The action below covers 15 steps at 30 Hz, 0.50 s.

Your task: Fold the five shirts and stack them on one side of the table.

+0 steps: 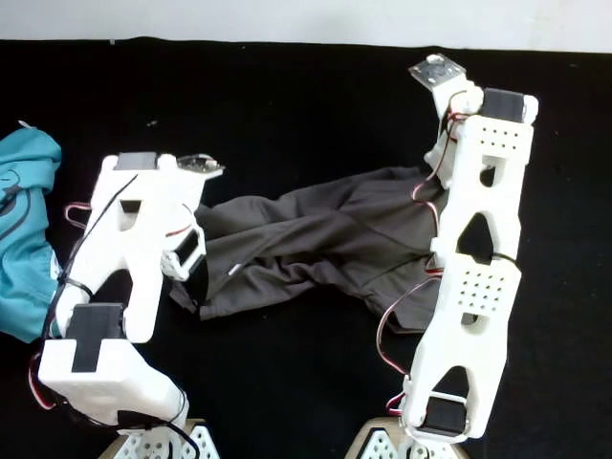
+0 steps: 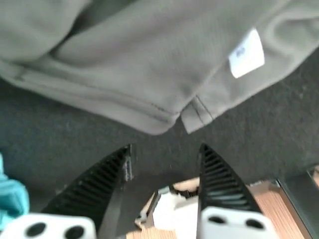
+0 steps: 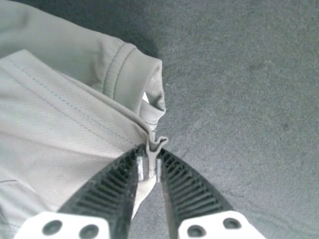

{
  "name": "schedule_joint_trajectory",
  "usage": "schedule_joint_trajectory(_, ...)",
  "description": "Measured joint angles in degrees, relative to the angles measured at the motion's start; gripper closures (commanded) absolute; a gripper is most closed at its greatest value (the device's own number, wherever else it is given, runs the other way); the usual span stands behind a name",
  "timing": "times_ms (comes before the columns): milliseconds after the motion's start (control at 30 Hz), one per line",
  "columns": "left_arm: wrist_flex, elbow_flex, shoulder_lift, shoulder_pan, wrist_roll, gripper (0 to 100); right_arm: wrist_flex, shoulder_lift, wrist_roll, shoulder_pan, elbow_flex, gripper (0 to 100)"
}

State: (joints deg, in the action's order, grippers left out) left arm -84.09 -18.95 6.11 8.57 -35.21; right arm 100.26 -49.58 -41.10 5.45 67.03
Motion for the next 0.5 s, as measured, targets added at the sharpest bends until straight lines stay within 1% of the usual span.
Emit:
schedule_joint_trajectory(100, 3.69, -2.64, 0.0, 0.0, 0.0, 80, 0.0, 0.0, 0.0, 0.0, 0.0, 99.3)
schedule_joint_trajectory(233, 7.21, -3.08, 1.41, 0.0, 0.0, 80, 0.0, 0.0, 0.0, 0.0, 0.0, 99.3)
schedule_joint_trajectory(300, 8.18, -3.08, 2.46, 0.0, 0.0, 84, 0.0, 0.0, 0.0, 0.0, 0.0, 99.3)
schedule_joint_trajectory(433, 8.88, -3.08, 4.92, 0.0, 0.0, 100, 0.0, 0.0, 0.0, 0.0, 0.0, 99.3)
schedule_joint_trajectory(500, 8.97, -3.08, 5.45, 0.0, 0.0, 98, 0.0, 0.0, 0.0, 0.0, 0.0, 99.3)
